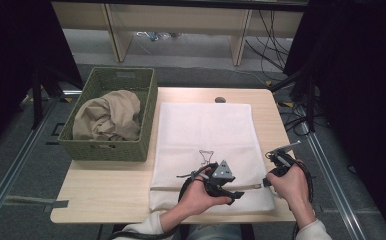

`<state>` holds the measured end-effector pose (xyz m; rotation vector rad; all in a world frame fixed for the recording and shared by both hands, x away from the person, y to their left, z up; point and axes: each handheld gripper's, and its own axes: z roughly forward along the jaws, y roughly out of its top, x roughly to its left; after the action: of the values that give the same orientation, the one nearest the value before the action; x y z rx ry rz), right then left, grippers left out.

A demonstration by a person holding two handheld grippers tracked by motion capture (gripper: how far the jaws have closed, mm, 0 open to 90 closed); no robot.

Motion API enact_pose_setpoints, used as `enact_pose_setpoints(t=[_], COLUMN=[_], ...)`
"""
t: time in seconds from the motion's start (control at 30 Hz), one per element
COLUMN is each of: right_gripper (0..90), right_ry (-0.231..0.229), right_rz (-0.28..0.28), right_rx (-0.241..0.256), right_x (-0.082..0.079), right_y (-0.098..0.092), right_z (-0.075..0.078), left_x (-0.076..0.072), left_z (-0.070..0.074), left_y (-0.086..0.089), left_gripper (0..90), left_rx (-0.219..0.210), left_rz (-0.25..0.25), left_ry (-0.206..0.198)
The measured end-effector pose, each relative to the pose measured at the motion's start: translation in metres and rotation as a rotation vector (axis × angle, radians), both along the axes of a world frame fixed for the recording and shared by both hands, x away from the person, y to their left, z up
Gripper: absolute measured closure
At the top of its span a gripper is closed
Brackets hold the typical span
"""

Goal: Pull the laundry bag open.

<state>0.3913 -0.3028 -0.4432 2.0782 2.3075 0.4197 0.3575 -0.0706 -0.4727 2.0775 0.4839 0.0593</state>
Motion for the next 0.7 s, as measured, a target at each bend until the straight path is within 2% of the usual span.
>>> enact_pose_setpoints(t=[0.03, 0.07, 0.1, 0.13, 0.17, 0.2, 0.23, 0.27, 0.3, 0.33, 0.37, 0.4, 0.43, 0.47, 0.53, 0.57, 0.6, 0.67, 0.7], right_gripper=[84.6, 84.6, 84.6, 84.6, 84.6, 84.6, 84.6, 84.6, 84.7, 84.7, 84.7, 84.6, 84.7, 84.7, 84.7, 84.7, 84.7, 84.7, 84.7], right_ry=[-0.015, 0.012, 0.012, -0.01, 0.014, -0.031, -0.025, -0.007, -0.016, -0.01, -0.044, -0.024, -0.015, -0.026, -0.032, -0.042, -0.044, -0.045, -0.042], right_rz=[0.019, -0.031, -0.027, -0.02, -0.041, -0.01, -0.019, -0.059, -0.035, -0.06, -0.017, -0.054, -0.071, -0.044, -0.045, -0.04, -0.038, -0.031, -0.035], right_rx=[-0.002, -0.001, 0.003, 0.003, 0.007, 0.003, 0.008, 0.016, 0.011, 0.009, 0.006, 0.022, 0.015, 0.009, 0.014, 0.016, 0.02, 0.012, 0.011], right_x=[0.0, -0.001, -0.002, -0.002, -0.003, -0.003, -0.004, -0.005, -0.005, -0.006, -0.006, -0.008, -0.008, -0.008, -0.009, -0.009, -0.009, -0.009, -0.009], right_y=[-0.001, 0.002, 0.002, 0.001, 0.003, 0.002, 0.003, 0.006, 0.005, 0.007, 0.004, 0.008, 0.009, 0.007, 0.009, 0.008, 0.009, 0.009, 0.01], right_z=[0.0, 0.003, 0.005, 0.005, 0.008, 0.008, 0.01, 0.013, 0.015, 0.017, 0.017, 0.02, 0.021, 0.021, 0.023, 0.023, 0.023, 0.025, 0.025], left_x=[0.0, 0.001, 0.001, 0.002, 0.002, 0.002, 0.002, 0.002, 0.002, 0.002, 0.002, 0.003, 0.003, 0.004, 0.006, 0.008, 0.008, 0.01, 0.01], left_z=[0.0, -0.001, -0.001, -0.002, -0.002, -0.002, -0.003, -0.003, -0.003, -0.004, -0.004, -0.004, -0.005, -0.005, -0.005, -0.005, -0.005, -0.005, -0.005], left_y=[-0.001, -0.003, -0.004, -0.006, -0.007, -0.009, -0.01, -0.012, -0.014, -0.016, -0.018, -0.019, -0.021, -0.022, -0.026, -0.027, -0.028, -0.031, -0.034], left_gripper=[40.4, 40.4, 40.5, 40.7, 40.9, 41.2, 41.6, 42.1, 42.4, 42.8, 43.1, 43.6, 44.0, 44.4, 45.3, 45.8, 46.1, 46.5, 46.7], left_rx=[-0.009, -0.012, -0.02, -0.018, -0.013, -0.008, 0.003, 0.004, -0.001, -0.002, -0.006, -0.003, -0.003, 0.009, -0.01, -0.004, -0.004, 0.01, -0.006], left_rz=[0.0, 0.001, -0.001, -0.001, -0.002, -0.008, -0.012, -0.015, -0.021, -0.03, -0.029, -0.028, -0.032, -0.036, -0.036, -0.042, -0.036, -0.038, -0.045], left_ry=[0.01, 0.016, 0.022, 0.014, 0.018, 0.017, 0.006, 0.009, 0.012, 0.012, 0.013, 0.018, 0.019, 0.007, 0.015, 0.0, 0.008, -0.004, 0.01])
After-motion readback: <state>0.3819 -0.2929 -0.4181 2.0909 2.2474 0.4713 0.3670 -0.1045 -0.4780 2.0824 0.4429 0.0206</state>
